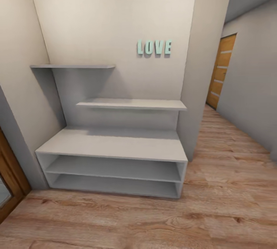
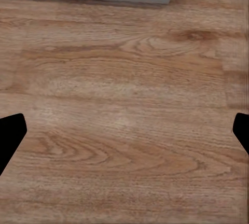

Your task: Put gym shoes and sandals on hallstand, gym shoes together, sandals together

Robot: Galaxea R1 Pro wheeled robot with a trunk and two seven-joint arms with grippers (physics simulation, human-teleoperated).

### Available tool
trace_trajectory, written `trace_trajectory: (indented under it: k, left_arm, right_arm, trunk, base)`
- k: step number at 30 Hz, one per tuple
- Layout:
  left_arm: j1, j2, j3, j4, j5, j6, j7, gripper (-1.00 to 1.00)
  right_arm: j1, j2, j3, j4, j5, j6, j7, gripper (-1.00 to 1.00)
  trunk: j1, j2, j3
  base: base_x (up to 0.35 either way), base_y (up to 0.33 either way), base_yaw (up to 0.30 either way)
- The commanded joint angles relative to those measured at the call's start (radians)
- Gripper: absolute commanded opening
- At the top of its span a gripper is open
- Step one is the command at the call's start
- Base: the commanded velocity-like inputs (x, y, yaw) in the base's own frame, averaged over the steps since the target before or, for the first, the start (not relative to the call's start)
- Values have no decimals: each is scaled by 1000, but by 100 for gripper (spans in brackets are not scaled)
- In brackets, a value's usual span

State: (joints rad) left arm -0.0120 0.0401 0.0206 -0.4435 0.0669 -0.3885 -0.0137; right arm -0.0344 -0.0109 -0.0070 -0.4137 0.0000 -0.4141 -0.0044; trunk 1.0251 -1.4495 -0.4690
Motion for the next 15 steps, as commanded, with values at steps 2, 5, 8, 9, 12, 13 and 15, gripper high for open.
trace_trajectory:
  k: [2, 5, 8, 9, 12, 13, 15]
  left_arm:
    - [0, 1, -1, 0, 8, -3, -2, 100]
    - [0, 2, -1, -1, 6, -3, -3, 100]
    - [-2, 3, -1, -9, 5, -2, -4, 100]
    - [-2, 2, -1, -10, 5, -2, -4, 100]
    - [-3, 1, -1, -9, 3, -1, -4, 100]
    - [-3, 0, -1, -7, 1, -2, -4, 100]
    - [-3, 0, -2, -5, 0, -2, -4, 100]
  right_arm:
    - [-1, 0, -1, -5, 0, -3, 0, 100]
    - [-1, 0, -1, -9, 0, -3, 0, 100]
    - [-1, 1, -1, -14, 0, -3, 0, 100]
    - [-1, 1, -1, -15, 0, -3, 0, 100]
    - [-1, 1, -1, -16, 0, -3, 0, 100]
    - [-1, 1, -1, -17, 0, -3, 0, 100]
    - [-1, 1, -1, -18, 0, -3, 0, 100]
  trunk:
    - [0, -1, -1]
    - [0, -1, -1]
    - [0, -1, -1]
    - [0, -1, -1]
    - [0, -1, -1]
    - [0, -1, -1]
    - [0, -1, -1]
  base:
    - [0, 3, -296]
    - [0, 1, -296]
    - [0, 1, -296]
    - [0, 0, -296]
    - [0, 0, -295]
    - [0, 0, -295]
    - [0, 0, -296]
